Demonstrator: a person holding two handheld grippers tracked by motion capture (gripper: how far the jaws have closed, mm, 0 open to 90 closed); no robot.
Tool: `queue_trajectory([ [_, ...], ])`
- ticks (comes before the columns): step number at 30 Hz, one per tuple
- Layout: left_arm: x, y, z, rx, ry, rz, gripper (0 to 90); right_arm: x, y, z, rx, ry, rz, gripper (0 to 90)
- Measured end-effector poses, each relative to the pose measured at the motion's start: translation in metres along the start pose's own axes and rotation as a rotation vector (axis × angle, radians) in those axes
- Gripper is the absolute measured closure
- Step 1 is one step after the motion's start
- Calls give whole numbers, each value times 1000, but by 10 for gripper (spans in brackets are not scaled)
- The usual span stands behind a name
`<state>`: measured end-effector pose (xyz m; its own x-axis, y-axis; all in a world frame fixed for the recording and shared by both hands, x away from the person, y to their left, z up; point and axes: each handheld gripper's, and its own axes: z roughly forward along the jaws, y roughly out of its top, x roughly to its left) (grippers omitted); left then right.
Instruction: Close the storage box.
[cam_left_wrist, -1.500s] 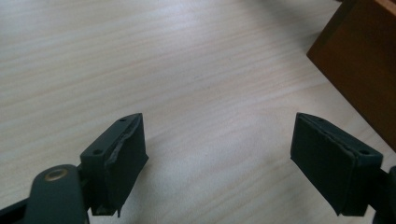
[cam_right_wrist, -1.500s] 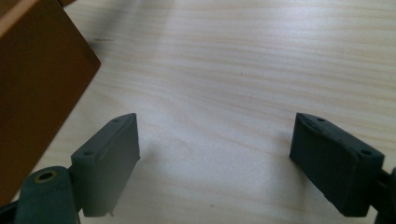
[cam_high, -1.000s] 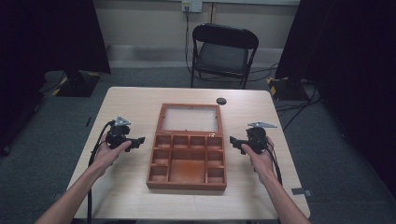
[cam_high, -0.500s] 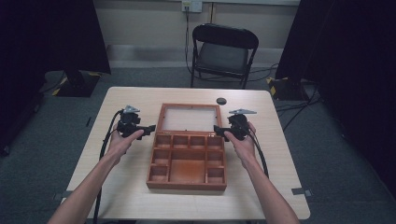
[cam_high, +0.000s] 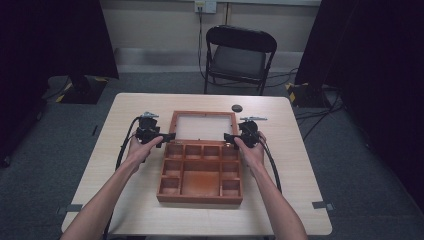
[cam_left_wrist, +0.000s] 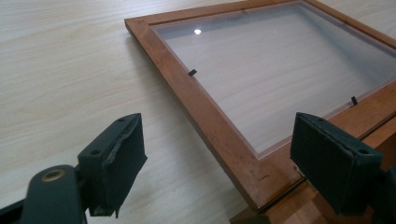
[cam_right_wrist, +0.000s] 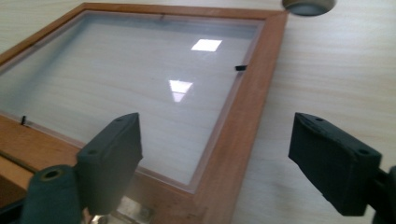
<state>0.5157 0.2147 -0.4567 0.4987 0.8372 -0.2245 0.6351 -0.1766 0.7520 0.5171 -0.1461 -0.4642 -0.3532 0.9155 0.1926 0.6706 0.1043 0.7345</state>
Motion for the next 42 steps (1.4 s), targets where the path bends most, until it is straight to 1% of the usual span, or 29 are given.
queue_trajectory([
  [1,0,0,1,-12,-24,-18,174,0,0,2,12,3,-3,153],
  [2,-1,1,5,-9,-39,-21,173,2,-1,5,22,13,-7,151],
  [3,-1,1,5,-9,-39,-21,173,2,-1,5,22,13,-7,151],
  [4,-4,1,11,16,-35,-21,174,3,-1,8,23,28,6,145],
  [5,-4,1,11,16,-35,-21,175,3,-1,8,23,28,6,145],
  [7,-6,0,16,47,-24,-8,175,5,-1,11,25,46,26,144],
  [11,-8,2,24,53,-35,-17,167,5,-1,12,36,55,37,134],
  [12,-10,3,27,57,-42,-25,164,4,0,14,54,70,57,124],
  [13,-10,3,27,57,-42,-25,165,4,0,14,54,70,57,124],
  [14,-13,3,29,56,-34,-31,161,2,1,16,59,85,62,109],
  [15,-13,3,29,56,-34,-31,161,2,1,16,59,85,62,109],
  [16,-14,4,31,58,-17,-21,161,2,1,16,62,87,65,106],
  [17,-14,4,32,61,-14,-24,161,1,2,17,64,90,66,103],
  [18,-13,4,33,65,-16,-30,142,0,2,18,72,96,74,101],
  [19,-13,5,34,66,-20,-36,142,0,2,18,72,96,74,101],
  [20,-13,5,34,69,-21,-38,138,-2,2,19,82,114,92,100],
  [23,-11,5,34,82,-30,-43,138,-4,2,20,90,128,109,100],
  [24,-9,4,35,84,-46,-68,138,-6,3,21,95,144,111,100],
  [25,-9,4,35,84,-46,-68,139,-6,3,21,95,144,111,100],
  [26,-7,4,35,84,-54,-74,139,-7,3,21,102,150,120,100],
  [28,-8,4,35,87,-52,-90,139,-9,3,22,110,164,135,101],
  [29,-10,5,35,87,-42,-87,142,-10,3,23,119,174,159,105],
  [30,-10,5,34,90,-36,-70,143,-11,3,24,129,191,182,105],
  [31,-11,5,34,89,-33,-68,142,-12,2,26,140,213,195,105],
  [32,-8,4,34,92,-50,-78,141,-14,2,27,148,227,204,125],
  [33,-8,4,34,92,-50,-78,139,-14,2,27,148,227,204,125],
  [34,-8,3,35,85,-54,-90,137,-12,3,26,141,242,187,158],
  [36,-6,2,36,82,-65,-106,136,-12,3,26,136,240,183,159],
  [42,-6,3,35,92,-62,-107,139,-13,1,25,117,238,173,162],
])
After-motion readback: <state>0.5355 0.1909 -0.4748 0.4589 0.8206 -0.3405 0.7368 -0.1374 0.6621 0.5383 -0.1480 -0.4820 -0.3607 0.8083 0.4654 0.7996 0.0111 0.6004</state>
